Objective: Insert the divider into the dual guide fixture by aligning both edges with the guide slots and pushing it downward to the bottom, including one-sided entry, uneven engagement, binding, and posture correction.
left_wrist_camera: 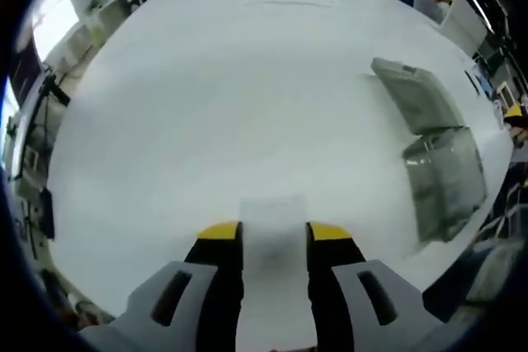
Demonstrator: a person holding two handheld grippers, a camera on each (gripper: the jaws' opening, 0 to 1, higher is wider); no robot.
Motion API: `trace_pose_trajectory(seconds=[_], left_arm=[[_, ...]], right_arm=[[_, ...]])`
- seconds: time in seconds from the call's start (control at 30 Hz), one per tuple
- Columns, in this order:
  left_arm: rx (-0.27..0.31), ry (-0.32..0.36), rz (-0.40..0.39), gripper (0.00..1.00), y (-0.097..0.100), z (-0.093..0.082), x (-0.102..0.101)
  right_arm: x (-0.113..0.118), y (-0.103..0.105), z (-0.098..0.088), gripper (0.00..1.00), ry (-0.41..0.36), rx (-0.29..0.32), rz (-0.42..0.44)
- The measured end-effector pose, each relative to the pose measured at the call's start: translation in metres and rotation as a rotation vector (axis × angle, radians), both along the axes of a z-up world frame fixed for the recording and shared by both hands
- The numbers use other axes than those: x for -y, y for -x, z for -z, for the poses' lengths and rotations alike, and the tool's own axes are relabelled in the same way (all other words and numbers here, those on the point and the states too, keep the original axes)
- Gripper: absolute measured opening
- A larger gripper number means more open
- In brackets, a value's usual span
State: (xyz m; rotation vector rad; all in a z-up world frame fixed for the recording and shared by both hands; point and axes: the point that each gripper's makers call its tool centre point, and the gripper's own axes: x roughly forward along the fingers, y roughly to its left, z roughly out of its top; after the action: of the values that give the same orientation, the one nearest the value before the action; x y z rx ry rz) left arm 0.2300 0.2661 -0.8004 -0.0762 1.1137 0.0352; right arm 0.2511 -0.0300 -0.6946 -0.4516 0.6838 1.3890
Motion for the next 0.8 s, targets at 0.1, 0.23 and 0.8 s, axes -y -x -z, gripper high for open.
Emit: trace_pose_trajectory(seconds=[0.1,0.23,0.8], left_arm=[[0.016,0.008,0.009,0.26,-0.002,-0.006,0.003],[0.039,0.019,0.020,0.26,-0.002,-0.013,0.008],[0.161,0.064,0.080,0.26,-0.014,-0.050,0.036]], right_arm=[[-0.002,-0.001,0.000,0.57,-0.003,-0.002,0.001],[-0.004,-0.002,0.000,0.56,-0.003,-0.010,0.002],[-0.018,-0.008,-0.002,0.54,-0.030,-0.036,0.009]])
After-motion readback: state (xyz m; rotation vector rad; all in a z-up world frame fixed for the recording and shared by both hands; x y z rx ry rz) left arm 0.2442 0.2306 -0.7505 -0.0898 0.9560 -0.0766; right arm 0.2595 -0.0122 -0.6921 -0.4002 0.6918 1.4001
